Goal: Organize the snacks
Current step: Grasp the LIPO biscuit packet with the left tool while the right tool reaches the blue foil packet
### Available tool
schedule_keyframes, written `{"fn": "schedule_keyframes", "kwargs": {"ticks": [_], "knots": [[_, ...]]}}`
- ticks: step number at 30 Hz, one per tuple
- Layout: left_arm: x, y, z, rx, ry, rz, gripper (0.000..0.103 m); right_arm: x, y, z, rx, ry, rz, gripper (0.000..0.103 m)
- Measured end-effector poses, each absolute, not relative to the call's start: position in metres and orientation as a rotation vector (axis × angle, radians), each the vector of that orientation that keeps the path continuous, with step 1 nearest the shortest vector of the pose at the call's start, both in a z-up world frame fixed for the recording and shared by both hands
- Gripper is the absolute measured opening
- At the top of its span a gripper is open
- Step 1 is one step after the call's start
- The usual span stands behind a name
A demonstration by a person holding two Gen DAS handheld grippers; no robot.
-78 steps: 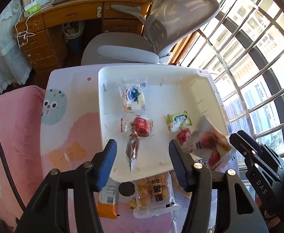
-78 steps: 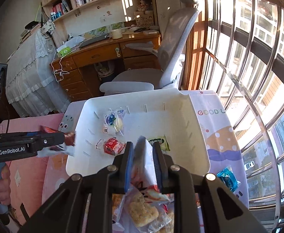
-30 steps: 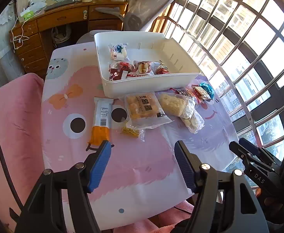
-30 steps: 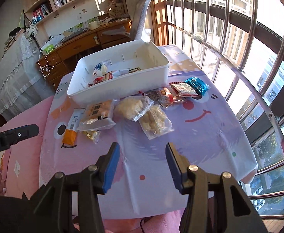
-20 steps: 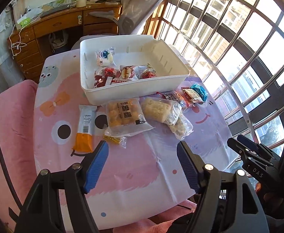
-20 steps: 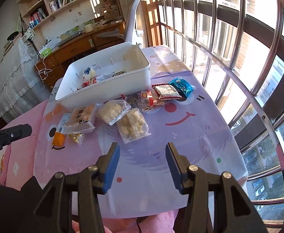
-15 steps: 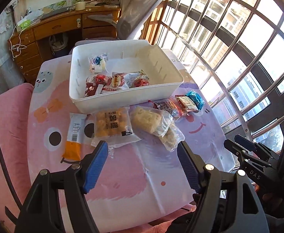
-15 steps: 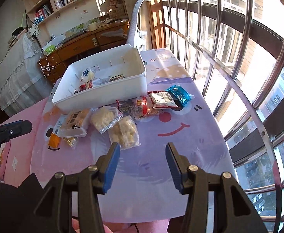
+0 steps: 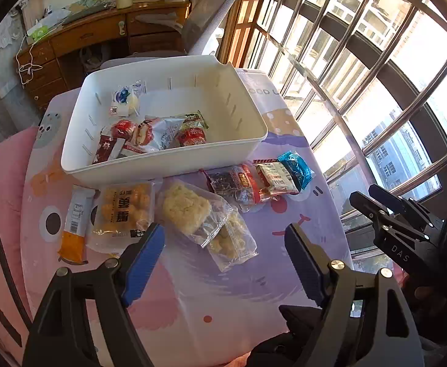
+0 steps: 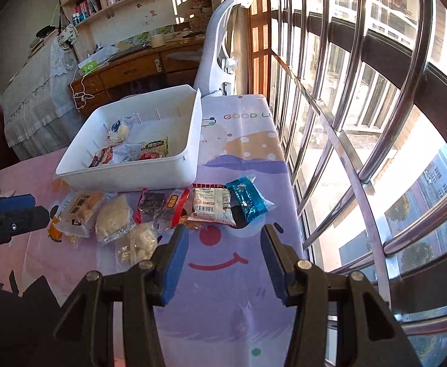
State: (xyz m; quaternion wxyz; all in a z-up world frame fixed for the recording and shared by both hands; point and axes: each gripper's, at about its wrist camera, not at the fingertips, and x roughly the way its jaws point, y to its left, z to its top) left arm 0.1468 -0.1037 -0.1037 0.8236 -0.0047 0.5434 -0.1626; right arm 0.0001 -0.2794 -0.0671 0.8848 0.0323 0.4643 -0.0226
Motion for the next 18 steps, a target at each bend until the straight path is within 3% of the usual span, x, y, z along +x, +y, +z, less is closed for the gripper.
{"fn": "schedule_keyframes", "kwargs": {"ticks": [11,18], "knots": [[0.191,-0.164,-0.133,0.046,1.301,-0.310,0.090,0.027,-0.308,-0.104,0.008,0.941,0.021,0.050],[0.223,-0.204,-0.165,0.077,1.429,-0.300,0.091,0.040,-0.313,-0.126,-0.059,0.905,0.057,0.050]]}}
